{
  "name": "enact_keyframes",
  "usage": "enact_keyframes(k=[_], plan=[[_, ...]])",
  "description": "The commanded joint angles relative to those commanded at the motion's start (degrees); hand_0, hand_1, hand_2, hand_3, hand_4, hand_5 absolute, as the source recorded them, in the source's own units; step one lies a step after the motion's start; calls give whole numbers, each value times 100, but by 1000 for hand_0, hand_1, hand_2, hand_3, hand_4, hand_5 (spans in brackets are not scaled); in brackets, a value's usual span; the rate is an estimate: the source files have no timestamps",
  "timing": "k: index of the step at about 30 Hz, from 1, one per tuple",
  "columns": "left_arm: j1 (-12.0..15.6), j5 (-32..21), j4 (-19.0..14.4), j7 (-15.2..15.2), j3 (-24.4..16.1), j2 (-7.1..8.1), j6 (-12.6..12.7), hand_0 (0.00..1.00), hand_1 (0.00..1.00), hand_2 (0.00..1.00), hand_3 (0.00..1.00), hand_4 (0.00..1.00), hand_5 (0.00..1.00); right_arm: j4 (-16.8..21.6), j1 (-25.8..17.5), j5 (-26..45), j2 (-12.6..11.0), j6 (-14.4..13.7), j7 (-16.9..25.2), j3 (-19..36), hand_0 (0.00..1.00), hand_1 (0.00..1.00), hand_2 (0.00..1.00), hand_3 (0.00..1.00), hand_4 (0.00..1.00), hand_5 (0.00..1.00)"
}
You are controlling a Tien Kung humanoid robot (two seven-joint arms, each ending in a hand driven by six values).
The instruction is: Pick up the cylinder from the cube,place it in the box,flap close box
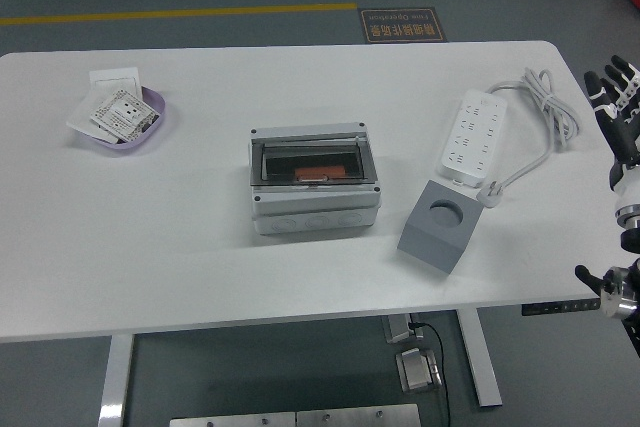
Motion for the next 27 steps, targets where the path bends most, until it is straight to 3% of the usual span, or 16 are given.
enact_keyframes(k=[12, 27], plan=[[-25, -102, 0, 13, 48, -16, 2, 664, 687, 570, 554, 488, 51, 15, -12, -91, 39, -14, -41, 78, 917, 836, 843, 829, 998, 590], [-38, 169, 0, 89, -250, -46, 0, 663, 687, 568, 554, 491, 55, 20, 183, -197, 48, -57, -111, -164, 900, 816, 831, 806, 998, 592]])
